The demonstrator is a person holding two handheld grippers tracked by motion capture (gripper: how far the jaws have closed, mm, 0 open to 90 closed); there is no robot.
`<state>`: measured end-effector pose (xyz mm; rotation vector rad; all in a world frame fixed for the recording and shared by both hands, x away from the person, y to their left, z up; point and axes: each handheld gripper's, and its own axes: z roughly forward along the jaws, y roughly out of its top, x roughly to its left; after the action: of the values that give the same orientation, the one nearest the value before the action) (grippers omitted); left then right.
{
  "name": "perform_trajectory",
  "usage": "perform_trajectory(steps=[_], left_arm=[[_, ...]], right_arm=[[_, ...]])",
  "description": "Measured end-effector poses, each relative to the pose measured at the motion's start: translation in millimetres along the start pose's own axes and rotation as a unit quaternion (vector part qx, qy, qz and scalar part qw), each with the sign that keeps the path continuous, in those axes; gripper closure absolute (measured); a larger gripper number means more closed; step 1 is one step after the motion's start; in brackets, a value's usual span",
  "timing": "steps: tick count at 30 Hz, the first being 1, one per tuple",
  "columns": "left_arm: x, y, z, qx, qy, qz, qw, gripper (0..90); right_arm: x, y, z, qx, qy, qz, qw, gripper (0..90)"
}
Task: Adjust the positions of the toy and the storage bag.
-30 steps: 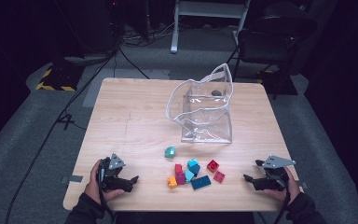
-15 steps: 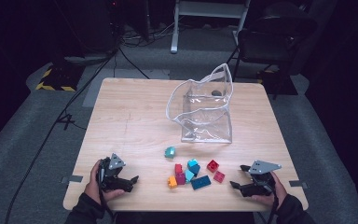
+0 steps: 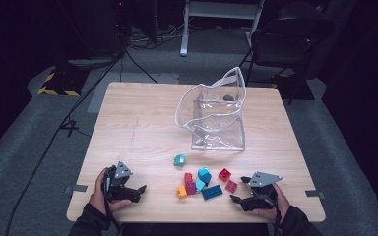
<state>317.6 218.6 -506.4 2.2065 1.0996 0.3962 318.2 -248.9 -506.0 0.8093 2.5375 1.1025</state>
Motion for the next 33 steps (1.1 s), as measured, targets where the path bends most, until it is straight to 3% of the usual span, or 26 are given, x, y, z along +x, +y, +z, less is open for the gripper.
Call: perform_trajectory(steps=[8, 16, 22, 24, 30, 31, 33], left_arm=[[0.0, 0.2, 0.4, -0.001, 0.001, -0.002, 1.0000, 0.2], [0.0, 0.2, 0.5, -0.001, 0.000, -0.003, 1.0000, 0.2], [-1.0, 1.3, 1.1, 0.001, 0.003, -0.005, 1.0000, 0.2], [-4.6, 3.5, 2.9, 0.000, 0.004, -0.001, 1.0000, 0.4], [-34.9, 16.4, 14.8, 0.001, -0.036, 0.041, 0.9985, 0.5], [-34.9, 16.4, 14.8, 0.001, -0.036, 0.041, 0.9985, 0.5], [-52.2, 25.3, 22.8, 0.001, -0.050, 0.057, 0.9971, 0.5]], right_arm=[[2.5, 5.4, 5.6, -0.002, 0.001, -0.001, 1.0000, 22.6], [3.0, 8.9, 8.5, -0.011, 0.010, -0.008, 0.9999, 35.0], [1.6, 8.8, 8.7, -0.014, 0.012, -0.009, 0.9998, 37.0], [1.5, 9.1, 8.9, -0.014, 0.011, -0.007, 0.9998, 37.0], [0.9, 8.1, 8.3, -0.015, 0.007, -0.004, 0.9998, 37.0], [0.9, 8.1, 8.3, -0.015, 0.007, -0.004, 0.9998, 37.0], [0.9, 7.3, 7.9, -0.016, 0.002, -0.001, 0.9999, 35.3]])
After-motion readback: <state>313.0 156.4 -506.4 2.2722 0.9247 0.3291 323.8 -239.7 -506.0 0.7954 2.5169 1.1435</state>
